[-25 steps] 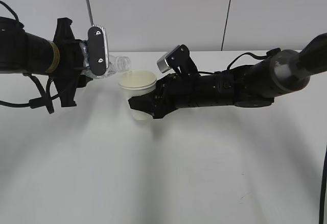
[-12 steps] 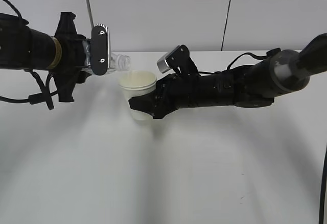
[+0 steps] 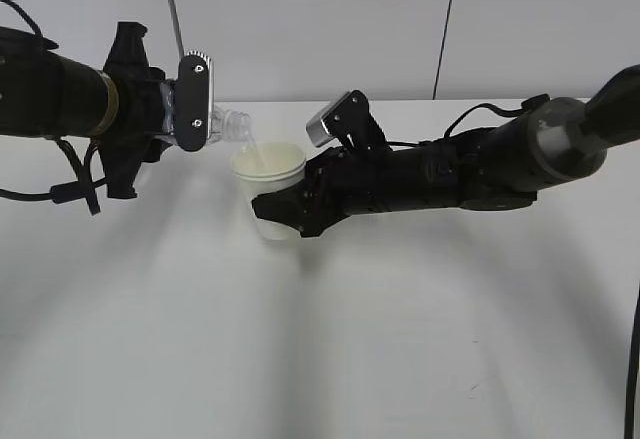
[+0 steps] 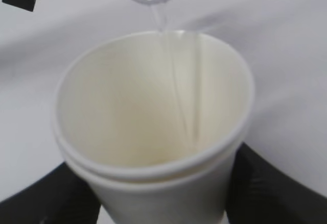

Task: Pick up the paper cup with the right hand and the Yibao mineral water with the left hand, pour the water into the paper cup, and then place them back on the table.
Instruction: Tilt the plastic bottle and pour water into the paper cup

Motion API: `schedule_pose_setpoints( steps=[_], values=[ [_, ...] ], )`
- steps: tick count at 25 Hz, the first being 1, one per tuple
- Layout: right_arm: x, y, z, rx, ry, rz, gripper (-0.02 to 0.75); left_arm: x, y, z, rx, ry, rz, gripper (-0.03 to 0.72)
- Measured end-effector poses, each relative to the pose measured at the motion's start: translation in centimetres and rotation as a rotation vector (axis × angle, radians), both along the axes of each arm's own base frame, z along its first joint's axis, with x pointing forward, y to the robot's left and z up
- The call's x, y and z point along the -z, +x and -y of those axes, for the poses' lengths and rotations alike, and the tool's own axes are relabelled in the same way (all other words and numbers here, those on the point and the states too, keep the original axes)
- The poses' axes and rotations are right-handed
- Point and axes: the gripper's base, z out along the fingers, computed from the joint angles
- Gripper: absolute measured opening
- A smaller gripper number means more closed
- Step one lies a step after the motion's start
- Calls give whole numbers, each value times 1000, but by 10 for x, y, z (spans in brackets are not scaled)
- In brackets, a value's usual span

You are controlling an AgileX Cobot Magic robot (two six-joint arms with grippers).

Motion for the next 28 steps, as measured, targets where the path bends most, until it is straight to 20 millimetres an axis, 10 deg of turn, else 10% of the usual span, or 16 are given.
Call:
schedule_pose_setpoints(
  steps=[28],
  values=[
    [1, -1, 0, -8, -7, -8, 497, -2, -2, 6, 24, 87, 35, 330]
  ],
)
